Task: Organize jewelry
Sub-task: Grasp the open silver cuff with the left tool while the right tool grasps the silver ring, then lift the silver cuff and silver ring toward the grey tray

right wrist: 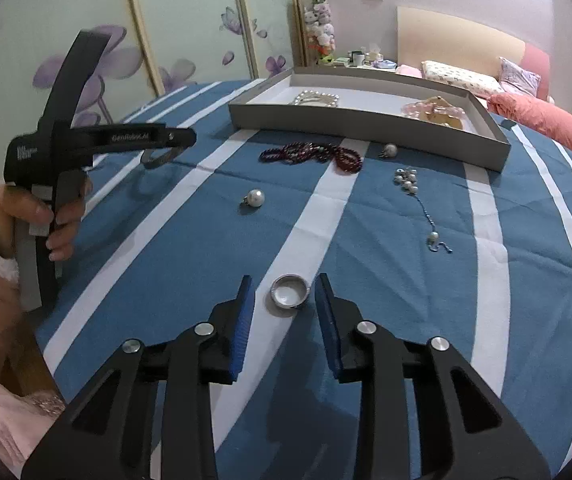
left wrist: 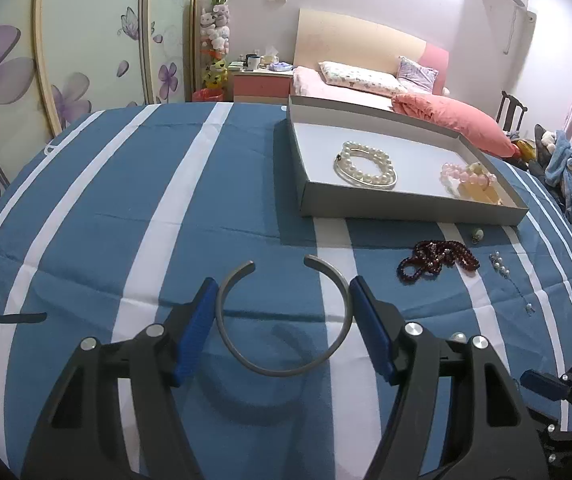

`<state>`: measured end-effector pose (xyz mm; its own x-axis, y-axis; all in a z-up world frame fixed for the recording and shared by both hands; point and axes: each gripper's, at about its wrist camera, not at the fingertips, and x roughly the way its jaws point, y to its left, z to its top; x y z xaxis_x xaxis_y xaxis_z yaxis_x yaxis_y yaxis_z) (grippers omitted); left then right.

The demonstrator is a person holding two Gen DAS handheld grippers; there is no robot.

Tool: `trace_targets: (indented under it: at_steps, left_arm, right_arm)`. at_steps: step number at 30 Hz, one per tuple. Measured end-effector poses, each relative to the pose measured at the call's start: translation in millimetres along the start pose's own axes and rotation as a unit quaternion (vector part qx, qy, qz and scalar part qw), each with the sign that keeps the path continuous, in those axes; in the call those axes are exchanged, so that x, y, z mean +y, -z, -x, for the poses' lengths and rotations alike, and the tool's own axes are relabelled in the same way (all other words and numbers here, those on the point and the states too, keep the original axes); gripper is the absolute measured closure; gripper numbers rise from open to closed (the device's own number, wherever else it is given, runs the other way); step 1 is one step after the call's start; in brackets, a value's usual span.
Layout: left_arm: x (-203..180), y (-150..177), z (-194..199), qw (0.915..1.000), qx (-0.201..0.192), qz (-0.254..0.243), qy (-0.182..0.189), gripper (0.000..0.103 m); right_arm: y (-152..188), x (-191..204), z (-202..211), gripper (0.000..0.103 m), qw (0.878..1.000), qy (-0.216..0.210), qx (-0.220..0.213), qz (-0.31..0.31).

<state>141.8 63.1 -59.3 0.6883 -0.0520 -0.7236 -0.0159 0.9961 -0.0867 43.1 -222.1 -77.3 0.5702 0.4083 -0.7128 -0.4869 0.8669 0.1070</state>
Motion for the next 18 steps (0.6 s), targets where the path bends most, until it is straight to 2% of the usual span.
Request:
trace_targets:
  at_steps: [3,9,14,18]
  left_arm:
    - [-0.5,-0.5,-1.8,1.0,0.002,-0.003,0.001,0.038]
    - [-5.2,-0.7,-3.6,1.0,0.001,-0.005,0.001,0.038]
    - [-8.1,-2.1,4.0,0.9999,-0.015,-0.001,-0.001,0.038]
    - [-14.1,-3.7,15.1,0.9992,-0.04,-0.002,-0.007,0.038]
  right_arm:
    - [-0.5,1.1,-2.5,0.08,1.0,0.015,0.008,0.007]
    - [-2.6,-15.3,0.7,0.081,0.999,0.048,0.008,-0.016]
    - [-12.2,-43.7,19.6,0.081,0.995,0.064,-0.042,-0.069]
    - [-24.4,-49.7,38.7,0.081,0.989,0.094,-0.096,-0.067]
